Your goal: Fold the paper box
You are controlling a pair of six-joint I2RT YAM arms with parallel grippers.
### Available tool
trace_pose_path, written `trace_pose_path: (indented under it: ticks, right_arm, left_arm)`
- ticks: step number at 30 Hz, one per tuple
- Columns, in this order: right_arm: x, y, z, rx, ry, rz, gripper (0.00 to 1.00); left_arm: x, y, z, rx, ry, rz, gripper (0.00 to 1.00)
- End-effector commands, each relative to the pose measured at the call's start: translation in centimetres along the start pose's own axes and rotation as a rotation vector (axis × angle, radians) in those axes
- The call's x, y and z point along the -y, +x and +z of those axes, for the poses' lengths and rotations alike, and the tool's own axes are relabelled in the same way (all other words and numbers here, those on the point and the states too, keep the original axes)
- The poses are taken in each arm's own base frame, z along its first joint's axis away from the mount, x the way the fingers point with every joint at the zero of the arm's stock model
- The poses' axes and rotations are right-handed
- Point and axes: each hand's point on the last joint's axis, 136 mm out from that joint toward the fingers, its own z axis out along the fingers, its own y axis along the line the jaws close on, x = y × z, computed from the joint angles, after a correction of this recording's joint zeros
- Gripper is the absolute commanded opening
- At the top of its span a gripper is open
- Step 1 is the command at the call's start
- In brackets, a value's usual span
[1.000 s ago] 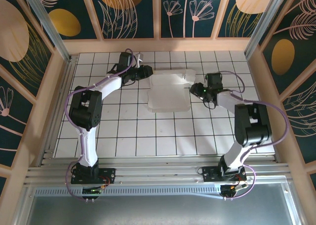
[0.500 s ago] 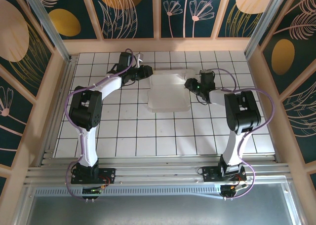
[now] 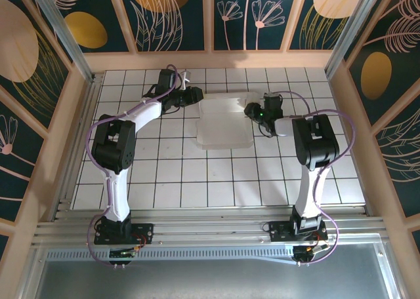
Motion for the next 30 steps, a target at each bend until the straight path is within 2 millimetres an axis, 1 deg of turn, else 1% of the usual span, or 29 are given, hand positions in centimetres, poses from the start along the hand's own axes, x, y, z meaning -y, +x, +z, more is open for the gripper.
trace_pose_path:
  ticks: [1,6,8,10,14,21,24,27,30]
  right_arm:
    - [-1.1,-0.6,0.6,0.021,-0.059,0.003,0.35]
    - [-2.2,-0.4,0.1,0.022,-0.116,-0.004,0.23]
    - [-2.8,0.1,0.1,0.009,-0.147,-0.010,0.20]
    - [-2.8,0.6,0.4,-0.008,-0.145,-0.014,0.17]
    - [-2.6,1.1,0.4,-0.009,-0.152,-0.010,0.17]
    - [-2.6,3.0,1.8,-0.068,-0.163,0.012,0.17]
    - [-2.8,3.5,2.0,-0.080,-0.166,0.013,0.17]
    - [-3.0,3.3,1.7,-0.079,-0.167,0.012,0.17]
    - [-3.8,2.6,0.8,-0.066,-0.178,-0.002,0.19]
  left_arm:
    - [0.8,0.7,-0.2,-0.033,0.005,0.008,0.34]
    - [0.7,1.0,0.0,-0.040,0.007,0.004,0.34]
    - [0.7,1.0,0.0,-0.040,0.007,0.003,0.34]
    - [0.7,1.0,0.1,-0.041,0.008,0.002,0.34]
    - [0.9,1.0,0.1,-0.038,0.012,0.003,0.34]
    - [1.0,1.1,0.3,-0.042,0.015,-0.002,0.34]
    - [1.0,1.2,0.4,-0.045,0.015,-0.002,0.34]
    - [0.9,1.3,0.3,-0.047,0.010,0.000,0.34]
    - [0.7,1.3,0.3,-0.046,0.005,0.000,0.34]
